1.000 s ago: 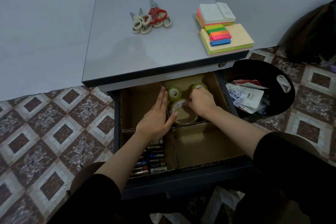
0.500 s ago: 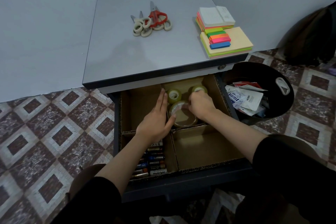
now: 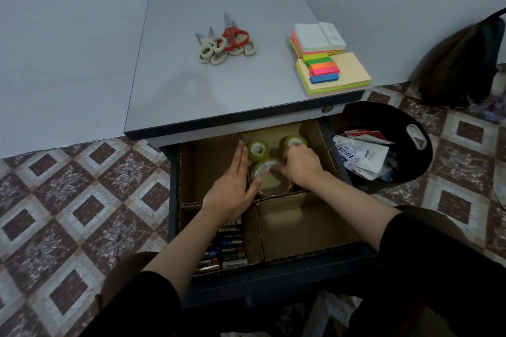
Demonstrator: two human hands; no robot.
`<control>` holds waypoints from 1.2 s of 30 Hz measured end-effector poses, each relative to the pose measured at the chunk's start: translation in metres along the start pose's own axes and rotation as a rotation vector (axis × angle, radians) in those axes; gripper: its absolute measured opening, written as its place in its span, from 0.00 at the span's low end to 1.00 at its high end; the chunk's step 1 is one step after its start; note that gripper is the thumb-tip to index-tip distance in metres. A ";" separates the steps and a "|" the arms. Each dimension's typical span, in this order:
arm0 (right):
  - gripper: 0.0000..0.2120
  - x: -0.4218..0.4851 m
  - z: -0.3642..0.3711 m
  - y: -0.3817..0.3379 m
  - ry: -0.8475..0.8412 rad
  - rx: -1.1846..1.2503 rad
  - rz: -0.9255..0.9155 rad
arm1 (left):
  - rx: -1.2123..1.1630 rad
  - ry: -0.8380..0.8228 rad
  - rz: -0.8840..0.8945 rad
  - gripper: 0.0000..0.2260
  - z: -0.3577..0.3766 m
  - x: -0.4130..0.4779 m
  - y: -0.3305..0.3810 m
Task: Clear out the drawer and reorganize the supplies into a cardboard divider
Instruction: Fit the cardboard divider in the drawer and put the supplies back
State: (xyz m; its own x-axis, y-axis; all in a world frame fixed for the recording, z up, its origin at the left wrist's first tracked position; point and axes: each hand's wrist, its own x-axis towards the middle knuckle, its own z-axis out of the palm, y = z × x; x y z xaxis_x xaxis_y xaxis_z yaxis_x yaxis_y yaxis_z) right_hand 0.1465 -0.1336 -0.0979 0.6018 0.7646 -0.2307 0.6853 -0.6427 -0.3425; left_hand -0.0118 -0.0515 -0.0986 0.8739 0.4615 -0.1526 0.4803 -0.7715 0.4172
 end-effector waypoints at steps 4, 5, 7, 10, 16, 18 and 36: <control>0.18 -0.012 -0.020 -0.002 0.027 -0.010 -0.019 | 0.011 -0.008 -0.011 0.31 -0.002 -0.002 0.003; 0.15 -0.015 -0.026 -0.002 0.037 -0.005 -0.013 | 0.020 -0.011 -0.017 0.31 -0.003 -0.002 0.004; 0.10 -0.021 -0.034 -0.001 0.062 0.003 -0.008 | 0.043 -0.018 -0.031 0.31 -0.004 -0.002 0.006; 0.07 -0.030 -0.042 -0.004 0.094 0.028 -0.039 | 0.063 -0.038 -0.034 0.31 -0.010 -0.003 0.010; 0.08 -0.041 -0.064 -0.024 0.132 0.172 -0.212 | -0.010 0.093 0.006 0.24 -0.037 -0.007 0.011; 0.07 -0.040 -0.082 -0.034 0.120 0.232 -0.269 | -0.083 0.219 0.050 0.18 -0.052 -0.010 0.013; 0.21 0.087 -0.160 -0.096 0.209 0.097 -0.244 | -0.128 0.470 -0.121 0.20 -0.175 0.095 -0.030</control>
State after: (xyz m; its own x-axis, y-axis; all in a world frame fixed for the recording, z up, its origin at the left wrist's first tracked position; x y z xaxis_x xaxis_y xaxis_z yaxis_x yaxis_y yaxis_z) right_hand 0.1983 -0.0131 0.0609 0.5028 0.8625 0.0565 0.7833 -0.4271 -0.4517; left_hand 0.0434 0.0921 0.0311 0.6701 0.7143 0.2017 0.5371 -0.6542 0.5325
